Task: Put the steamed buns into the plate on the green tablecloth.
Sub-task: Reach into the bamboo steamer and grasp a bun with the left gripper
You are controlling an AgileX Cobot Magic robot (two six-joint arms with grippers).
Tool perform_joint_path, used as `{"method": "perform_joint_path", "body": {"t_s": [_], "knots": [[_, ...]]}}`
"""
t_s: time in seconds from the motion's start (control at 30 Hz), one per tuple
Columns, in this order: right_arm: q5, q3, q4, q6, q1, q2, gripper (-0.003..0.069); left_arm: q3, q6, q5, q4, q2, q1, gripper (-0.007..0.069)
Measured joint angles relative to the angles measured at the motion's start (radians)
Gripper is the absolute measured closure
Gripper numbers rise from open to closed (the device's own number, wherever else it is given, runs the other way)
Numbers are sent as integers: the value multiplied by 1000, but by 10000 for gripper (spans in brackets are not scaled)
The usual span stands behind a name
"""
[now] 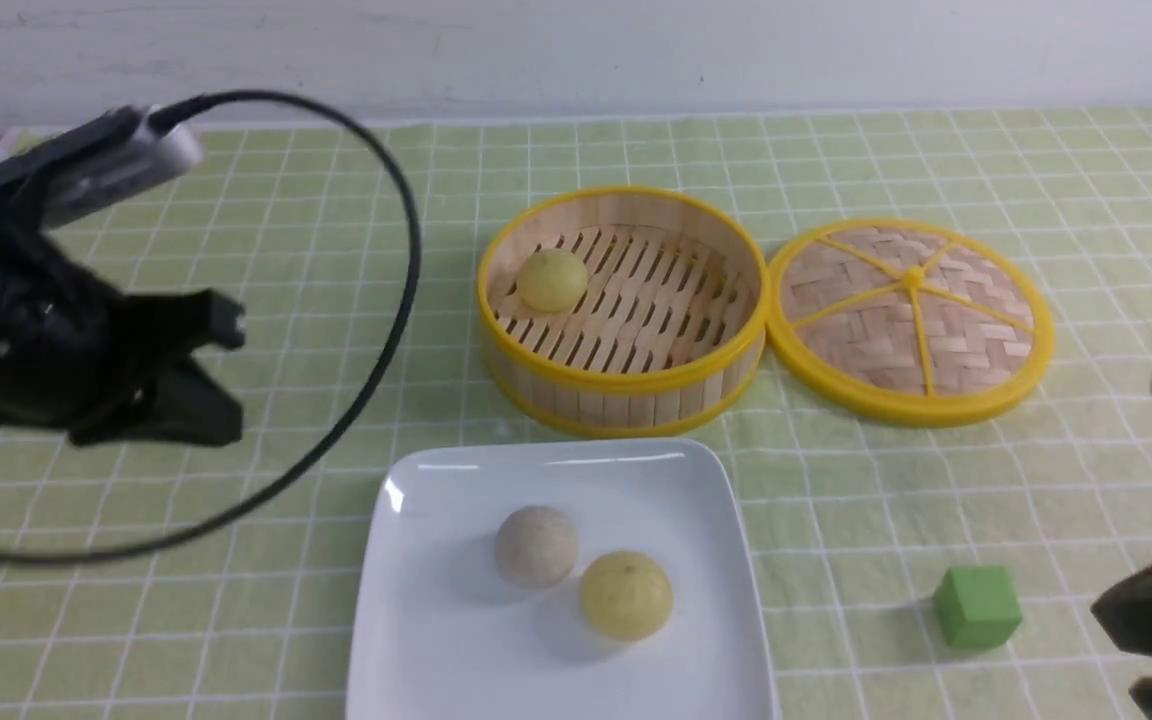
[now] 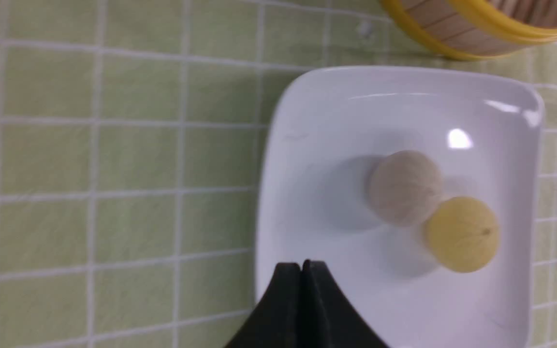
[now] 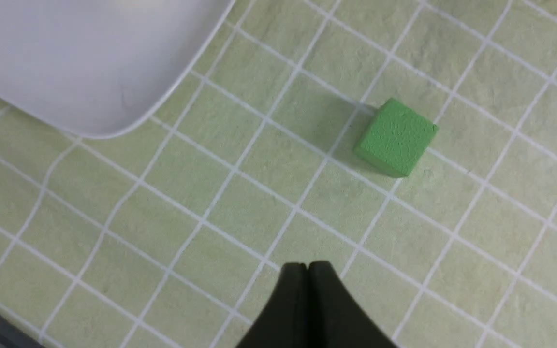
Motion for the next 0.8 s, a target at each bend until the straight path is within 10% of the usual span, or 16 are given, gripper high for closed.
{"method": "perform_joint_path", "body": {"t_s": [0.3, 0.8], "knots": [[-50, 86, 3, 0, 0, -38, 665, -580, -53, 157, -4, 472, -190, 559], [-89, 86, -9, 0, 0, -38, 657, -1240, -346, 222, 413, 940, -392, 189]]}}
